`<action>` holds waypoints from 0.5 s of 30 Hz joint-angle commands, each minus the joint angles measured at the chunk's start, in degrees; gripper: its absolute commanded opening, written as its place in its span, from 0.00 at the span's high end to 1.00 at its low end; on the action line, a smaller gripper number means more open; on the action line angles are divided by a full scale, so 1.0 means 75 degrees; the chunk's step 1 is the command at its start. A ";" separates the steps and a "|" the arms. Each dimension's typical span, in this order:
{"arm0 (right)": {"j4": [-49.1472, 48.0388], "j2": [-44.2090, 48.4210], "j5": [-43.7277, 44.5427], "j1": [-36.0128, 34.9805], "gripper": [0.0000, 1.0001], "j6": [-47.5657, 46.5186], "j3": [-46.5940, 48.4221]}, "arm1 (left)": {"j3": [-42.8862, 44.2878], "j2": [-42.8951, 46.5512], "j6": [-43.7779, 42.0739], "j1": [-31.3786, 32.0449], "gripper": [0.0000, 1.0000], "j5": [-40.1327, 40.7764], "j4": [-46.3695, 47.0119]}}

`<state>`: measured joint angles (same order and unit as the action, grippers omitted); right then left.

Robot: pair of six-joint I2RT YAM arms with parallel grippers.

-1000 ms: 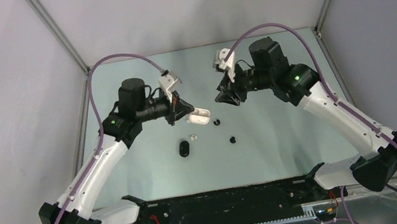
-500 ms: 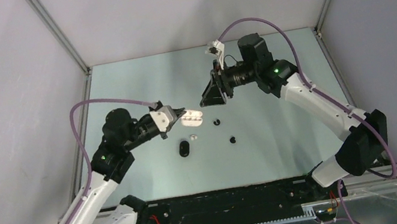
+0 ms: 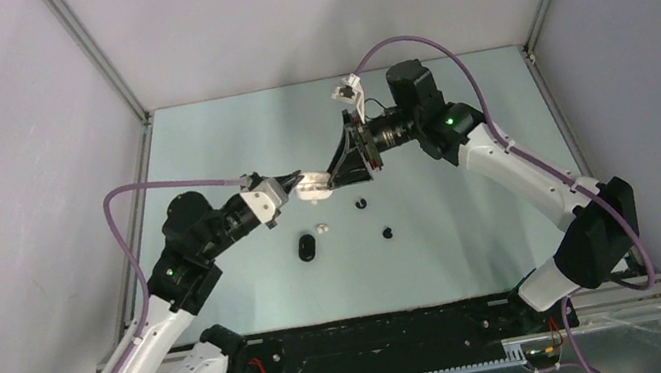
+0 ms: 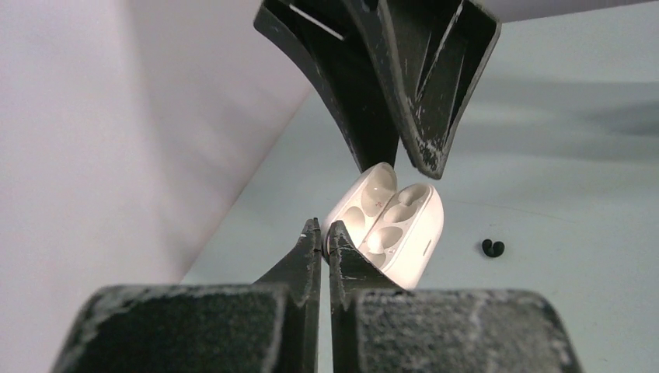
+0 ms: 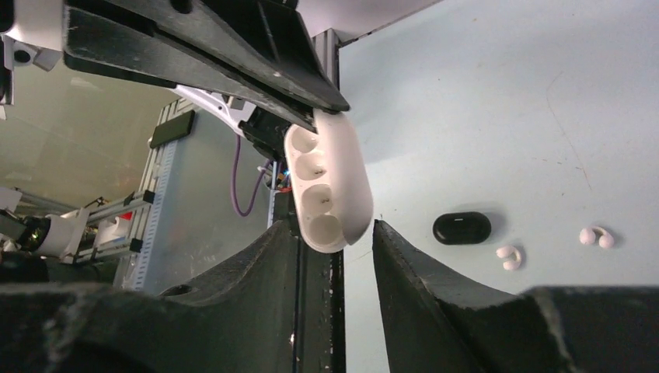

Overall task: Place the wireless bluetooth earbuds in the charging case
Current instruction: Pass from the left arm to the right

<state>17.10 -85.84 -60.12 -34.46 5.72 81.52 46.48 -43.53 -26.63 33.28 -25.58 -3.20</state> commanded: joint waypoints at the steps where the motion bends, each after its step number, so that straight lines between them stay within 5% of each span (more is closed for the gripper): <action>1: -0.0537 -0.0114 -0.0036 0.0007 0.54 0.0340 0.0030 | 0.0028 0.0170 0.0226 0.0056 1.00 0.0147 0.0607; 10: -0.1022 -0.0191 0.0079 0.0091 0.58 0.0607 0.0036 | 0.0031 0.0134 0.0379 0.0061 1.00 -0.0058 0.0591; 15: -0.0920 -0.0156 -0.0191 -0.0013 0.76 0.0223 0.0033 | 0.0087 0.0058 0.0516 0.0074 1.00 -0.0001 0.0598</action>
<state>12.01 -87.24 -59.68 -34.04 9.21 81.43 46.48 -43.09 -24.47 33.36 -25.56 -1.32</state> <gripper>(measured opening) 0.316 0.015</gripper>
